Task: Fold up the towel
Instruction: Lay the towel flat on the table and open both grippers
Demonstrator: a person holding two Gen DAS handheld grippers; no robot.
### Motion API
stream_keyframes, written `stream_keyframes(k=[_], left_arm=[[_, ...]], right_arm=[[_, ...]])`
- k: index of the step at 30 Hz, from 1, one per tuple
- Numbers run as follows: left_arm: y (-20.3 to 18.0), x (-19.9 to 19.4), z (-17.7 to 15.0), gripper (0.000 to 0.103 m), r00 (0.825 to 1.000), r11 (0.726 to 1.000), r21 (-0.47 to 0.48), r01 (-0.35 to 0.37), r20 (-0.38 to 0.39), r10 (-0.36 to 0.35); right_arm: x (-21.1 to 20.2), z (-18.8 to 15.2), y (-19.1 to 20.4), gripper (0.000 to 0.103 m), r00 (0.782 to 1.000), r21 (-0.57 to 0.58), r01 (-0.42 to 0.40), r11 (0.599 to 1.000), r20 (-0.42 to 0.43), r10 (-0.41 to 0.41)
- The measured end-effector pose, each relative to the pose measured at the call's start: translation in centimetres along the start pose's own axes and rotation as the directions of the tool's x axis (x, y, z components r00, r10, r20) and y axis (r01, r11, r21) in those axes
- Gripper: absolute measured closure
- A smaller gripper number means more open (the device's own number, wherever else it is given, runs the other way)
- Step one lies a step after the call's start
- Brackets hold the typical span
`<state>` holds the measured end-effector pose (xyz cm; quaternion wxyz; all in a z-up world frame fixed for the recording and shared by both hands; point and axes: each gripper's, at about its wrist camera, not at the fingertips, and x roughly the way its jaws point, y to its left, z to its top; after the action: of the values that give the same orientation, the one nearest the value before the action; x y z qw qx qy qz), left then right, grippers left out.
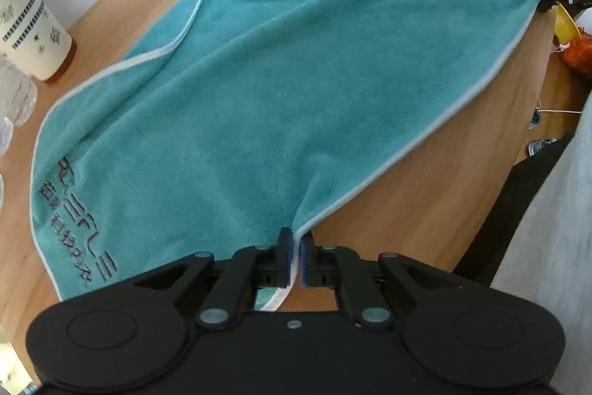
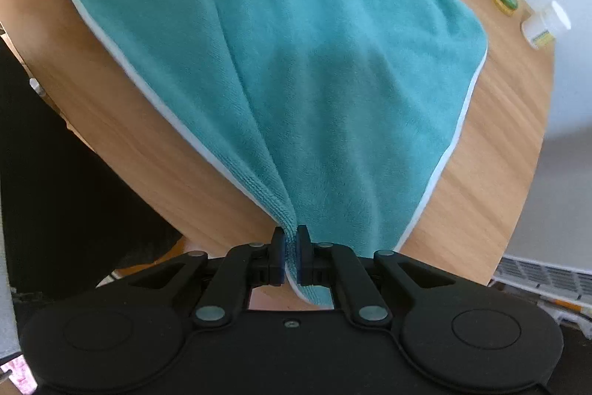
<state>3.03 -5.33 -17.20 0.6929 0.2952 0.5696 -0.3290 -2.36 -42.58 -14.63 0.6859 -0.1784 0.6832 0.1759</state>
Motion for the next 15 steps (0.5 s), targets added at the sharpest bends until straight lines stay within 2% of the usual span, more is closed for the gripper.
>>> stream_keyframes(k=[5, 8, 9, 10, 11, 13, 15], left_arm=[[0.4, 0.3, 0.1, 0.098, 1.000, 1.000, -0.020, 0.015, 0.000, -0.015], [0.8, 0.1, 0.1, 0.094, 1.000, 0.999, -0.039, 0.027, 0.001, -0.027], [0.9, -0.1, 0.0, 0.090, 1.000, 0.999, -0.047, 0.028, 0.006, -0.027], [0.9, -0.4, -0.2, 0.076, 0.999, 0.998, -0.054, 0.034, 0.011, -0.034], [0.9, -0.5, -0.2, 0.055, 0.999, 0.998, -0.055, 0.038, 0.012, -0.037], [0.9, -1.2, -1.1, 0.050, 0.998, 0.996, -0.077, 0.038, 0.044, -0.034], [1.4, -1.5, -1.9, 0.050, 0.999, 0.991, -0.129, 0.019, 0.053, -0.012]], right_arm=[[0.3, -0.2, 0.1, 0.093, 1.000, -0.008, 0.026, 1.000, -0.008, -0.026], [-0.4, -0.3, 0.1, 0.080, 1.000, -0.014, 0.027, 1.000, -0.012, -0.027], [-0.8, -0.4, 0.1, 0.079, 1.000, -0.018, 0.025, 1.000, -0.013, -0.025], [-1.2, -0.4, 0.0, 0.073, 1.000, -0.021, 0.023, 1.000, -0.014, -0.023], [-1.6, -0.5, 0.0, 0.065, 1.000, -0.024, 0.021, 0.999, -0.015, -0.022], [-2.4, -0.6, -0.1, 0.054, 1.000, -0.022, 0.020, 1.000, -0.014, -0.020], [-3.2, -0.5, -0.3, 0.054, 1.000, 0.022, 0.015, 1.000, 0.022, -0.015]])
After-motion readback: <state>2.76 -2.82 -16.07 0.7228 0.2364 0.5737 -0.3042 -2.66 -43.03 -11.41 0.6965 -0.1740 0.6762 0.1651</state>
